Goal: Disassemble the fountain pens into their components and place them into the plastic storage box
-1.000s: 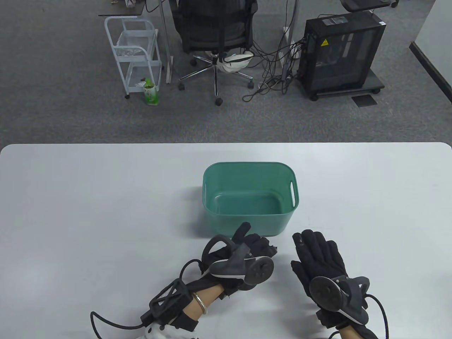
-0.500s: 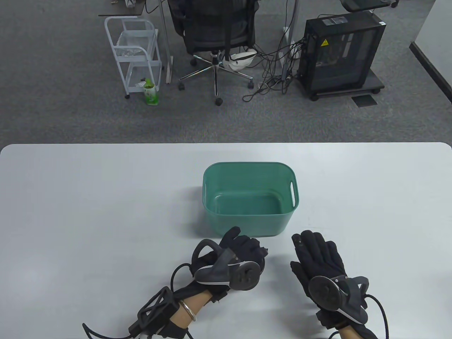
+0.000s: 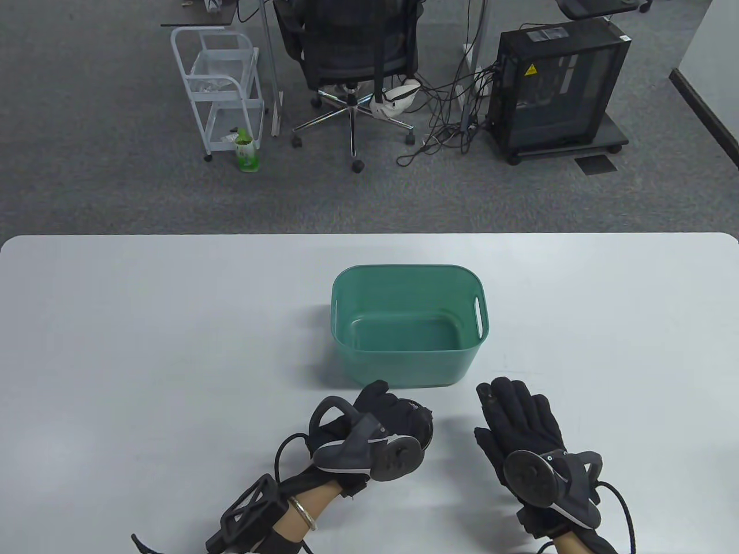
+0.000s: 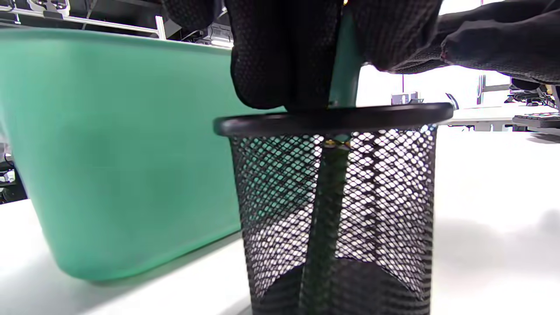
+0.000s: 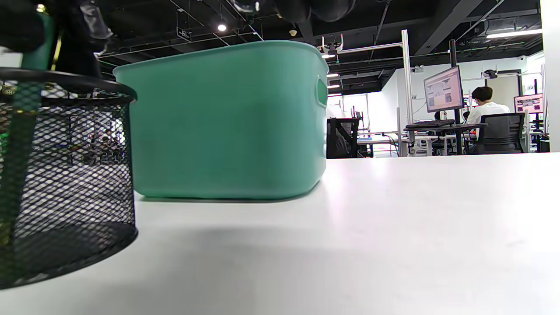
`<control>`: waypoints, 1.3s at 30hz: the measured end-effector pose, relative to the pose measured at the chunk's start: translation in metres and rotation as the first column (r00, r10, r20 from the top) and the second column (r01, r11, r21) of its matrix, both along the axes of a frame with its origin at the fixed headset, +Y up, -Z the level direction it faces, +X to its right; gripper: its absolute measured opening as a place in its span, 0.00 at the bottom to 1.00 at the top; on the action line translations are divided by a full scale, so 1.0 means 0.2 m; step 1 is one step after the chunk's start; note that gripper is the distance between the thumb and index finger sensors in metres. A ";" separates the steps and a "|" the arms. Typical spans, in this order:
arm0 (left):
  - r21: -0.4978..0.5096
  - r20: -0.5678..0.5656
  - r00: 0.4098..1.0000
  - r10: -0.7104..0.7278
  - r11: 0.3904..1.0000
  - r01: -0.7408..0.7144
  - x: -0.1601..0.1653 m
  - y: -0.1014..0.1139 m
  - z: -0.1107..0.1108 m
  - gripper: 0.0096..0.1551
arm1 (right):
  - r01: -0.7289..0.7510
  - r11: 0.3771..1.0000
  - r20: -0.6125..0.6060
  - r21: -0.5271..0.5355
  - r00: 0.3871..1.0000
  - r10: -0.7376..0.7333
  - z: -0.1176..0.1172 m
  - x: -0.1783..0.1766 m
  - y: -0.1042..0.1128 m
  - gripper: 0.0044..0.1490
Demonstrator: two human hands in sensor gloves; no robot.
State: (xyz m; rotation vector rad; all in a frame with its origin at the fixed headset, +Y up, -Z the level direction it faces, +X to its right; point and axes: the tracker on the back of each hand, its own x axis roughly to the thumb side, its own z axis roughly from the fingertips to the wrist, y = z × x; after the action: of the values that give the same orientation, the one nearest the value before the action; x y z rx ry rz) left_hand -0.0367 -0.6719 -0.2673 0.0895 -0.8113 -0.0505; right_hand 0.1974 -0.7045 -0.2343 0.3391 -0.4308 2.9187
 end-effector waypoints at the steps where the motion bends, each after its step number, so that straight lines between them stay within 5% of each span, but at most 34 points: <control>1: 0.003 -0.002 1.000 0.001 1.000 -0.001 0.00 0.00 0.00 0.19 | 0.000 1.000 0.000 0.000 1.000 0.000 0.00 0.00 0.00 0.43; 11: 0.028 -0.012 0.999 0.045 0.999 -0.045 -0.05 0.02 0.01 0.19 | 0.000 1.000 0.000 0.000 1.000 0.000 0.00 0.00 0.00 0.43; 21: 0.172 -0.028 0.958 0.284 0.946 -0.275 -0.17 0.12 0.07 0.20 | -0.001 1.000 0.000 -0.011 1.000 0.001 0.00 0.00 0.00 0.42; 30: 0.250 -0.023 0.818 0.574 0.796 -0.551 -0.34 0.24 0.12 0.20 | -0.008 0.999 0.010 -0.031 1.000 0.008 -0.01 0.00 -0.02 0.43; 39: 0.213 0.041 0.671 0.740 0.650 -0.730 -0.46 0.31 0.17 0.20 | -0.014 0.999 -0.002 -0.046 1.000 0.014 -0.01 -0.02 -0.03 0.43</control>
State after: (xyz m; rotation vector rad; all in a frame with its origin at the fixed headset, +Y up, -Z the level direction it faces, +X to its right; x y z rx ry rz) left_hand -0.1294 -0.6091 -0.2343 0.6240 -0.6642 0.6457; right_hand 0.1935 -0.7099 -0.2364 0.3399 -0.3611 2.9363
